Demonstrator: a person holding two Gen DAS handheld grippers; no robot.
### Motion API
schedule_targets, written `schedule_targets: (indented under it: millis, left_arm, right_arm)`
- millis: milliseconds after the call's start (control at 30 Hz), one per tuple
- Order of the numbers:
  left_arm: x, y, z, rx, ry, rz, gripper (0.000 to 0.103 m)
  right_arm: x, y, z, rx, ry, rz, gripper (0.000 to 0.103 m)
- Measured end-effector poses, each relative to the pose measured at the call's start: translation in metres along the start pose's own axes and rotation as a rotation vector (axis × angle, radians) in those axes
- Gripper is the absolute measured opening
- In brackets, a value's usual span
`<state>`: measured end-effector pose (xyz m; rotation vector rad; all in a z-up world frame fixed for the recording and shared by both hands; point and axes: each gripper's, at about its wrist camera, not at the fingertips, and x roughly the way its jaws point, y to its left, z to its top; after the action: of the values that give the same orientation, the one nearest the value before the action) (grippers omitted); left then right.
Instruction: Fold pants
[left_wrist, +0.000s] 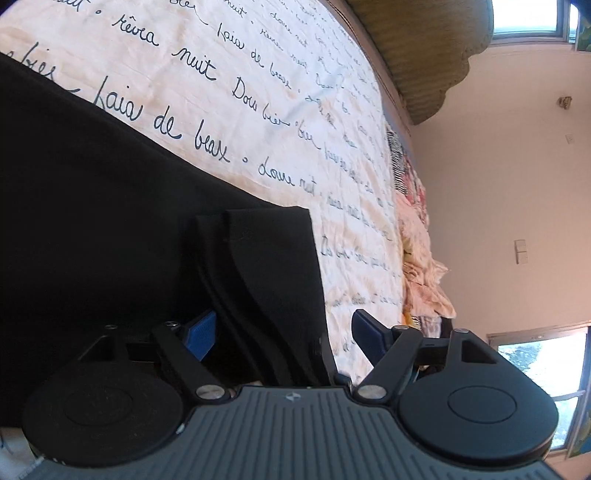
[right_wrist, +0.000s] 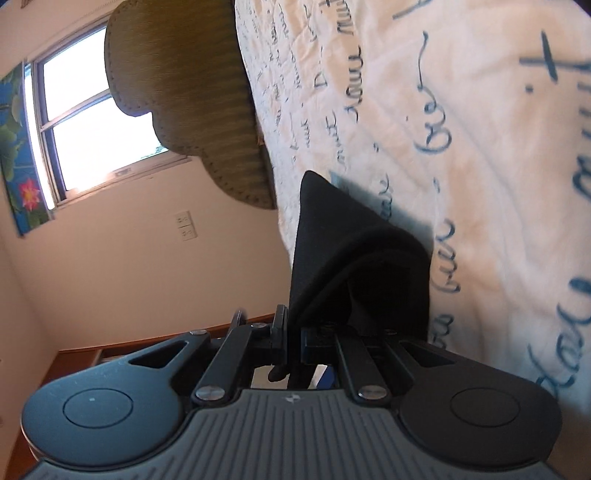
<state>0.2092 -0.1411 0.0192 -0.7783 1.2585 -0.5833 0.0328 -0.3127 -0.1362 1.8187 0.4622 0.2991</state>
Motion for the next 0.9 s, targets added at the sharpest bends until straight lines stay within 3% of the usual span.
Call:
schedule_targets:
  millis: [67, 167, 267, 333, 400, 500, 633, 733, 900]
  left_arm:
    - [0.007, -0.001, 0.002, 0.032, -0.001, 0.033, 0.024]
    - [0.008, 0.001, 0.002, 0.109, -0.006, 0.073, 0.007]
    - [-0.005, 0.005, -0.001, 0.181, -0.067, 0.153, 0.007]
    - [-0.023, 0.011, 0.000, 0.210, -0.094, 0.185, 0.007]
    - [-0.051, 0.018, 0.001, 0.265, -0.125, 0.209, 0.007]
    - [-0.098, 0.040, 0.006, 0.295, -0.166, 0.269, 0.007]
    - [-0.148, 0.087, 0.016, 0.212, -0.214, 0.358, 0.007]
    - [-0.170, 0.114, 0.015, 0.158, -0.215, 0.354, 0.007]
    - [-0.177, 0.125, 0.011, 0.158, -0.222, 0.330, 0.008]
  right_arm:
    - [0.002, -0.003, -0.003, 0.012, 0.023, 0.007, 0.006]
    - [0.003, -0.005, -0.007, -0.005, 0.051, -0.015, 0.008]
    - [0.001, 0.009, -0.016, -0.160, 0.061, -0.118, 0.021]
    - [-0.002, 0.021, -0.026, -0.276, 0.062, -0.168, 0.056]
    - [-0.009, 0.033, -0.034, -0.369, 0.076, -0.176, 0.067]
    - [-0.024, 0.048, -0.040, -0.457, 0.081, -0.136, 0.067]
    - [-0.028, 0.056, -0.037, -0.490, 0.059, -0.144, 0.068]
    - [-0.014, 0.051, -0.038, -0.452, 0.082, -0.161, 0.068]
    - [0.025, 0.049, -0.064, -0.478, 0.188, -0.202, 0.069]
